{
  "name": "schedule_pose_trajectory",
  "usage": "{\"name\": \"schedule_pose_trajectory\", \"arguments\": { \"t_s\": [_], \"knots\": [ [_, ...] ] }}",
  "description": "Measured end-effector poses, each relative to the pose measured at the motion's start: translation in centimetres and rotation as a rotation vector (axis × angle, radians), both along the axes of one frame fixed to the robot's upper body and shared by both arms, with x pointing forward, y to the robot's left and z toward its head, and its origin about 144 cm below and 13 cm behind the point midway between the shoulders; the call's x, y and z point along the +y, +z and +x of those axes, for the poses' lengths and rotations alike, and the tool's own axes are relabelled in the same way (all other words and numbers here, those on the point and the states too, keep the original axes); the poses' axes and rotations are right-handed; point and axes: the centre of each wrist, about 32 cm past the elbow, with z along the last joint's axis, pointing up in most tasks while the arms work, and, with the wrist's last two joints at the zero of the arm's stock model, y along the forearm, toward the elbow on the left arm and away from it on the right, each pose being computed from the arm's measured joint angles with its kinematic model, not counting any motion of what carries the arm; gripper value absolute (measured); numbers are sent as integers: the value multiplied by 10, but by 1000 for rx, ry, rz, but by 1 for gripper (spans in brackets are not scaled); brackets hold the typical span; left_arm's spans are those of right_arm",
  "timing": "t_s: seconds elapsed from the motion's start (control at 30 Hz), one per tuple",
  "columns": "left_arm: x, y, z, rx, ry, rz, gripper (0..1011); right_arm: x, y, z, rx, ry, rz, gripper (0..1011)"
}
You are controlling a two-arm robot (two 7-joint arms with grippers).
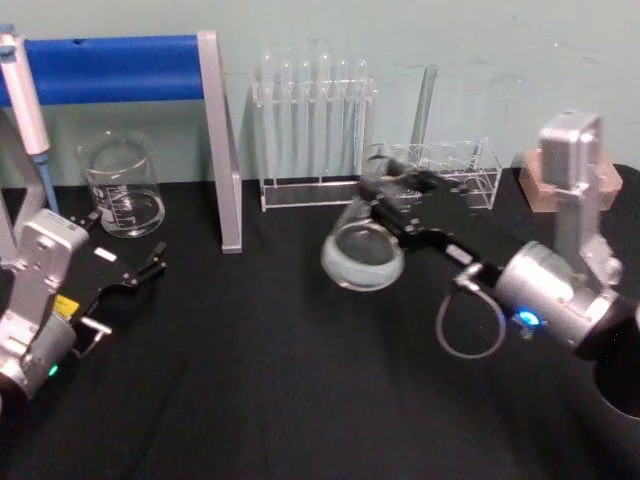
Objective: Grasp the erlenmeyer flask with one hand, shake it three times, then place it back.
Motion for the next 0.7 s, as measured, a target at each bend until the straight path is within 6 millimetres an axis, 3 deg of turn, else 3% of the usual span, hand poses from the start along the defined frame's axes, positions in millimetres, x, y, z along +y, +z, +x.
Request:
{"name": "schedule_pose_trajectory", "arguments": {
  "t_s": [0.33, 0.7],
  "knots": [
    [0, 0, 0, 0, 0, 0, 1001, -40, 1, -33, 10, -322, 13, 448],
    [0, 0, 0, 0, 0, 0, 1001, -51, 0, -45, 16, -422, 30, 448]
  ]
}}
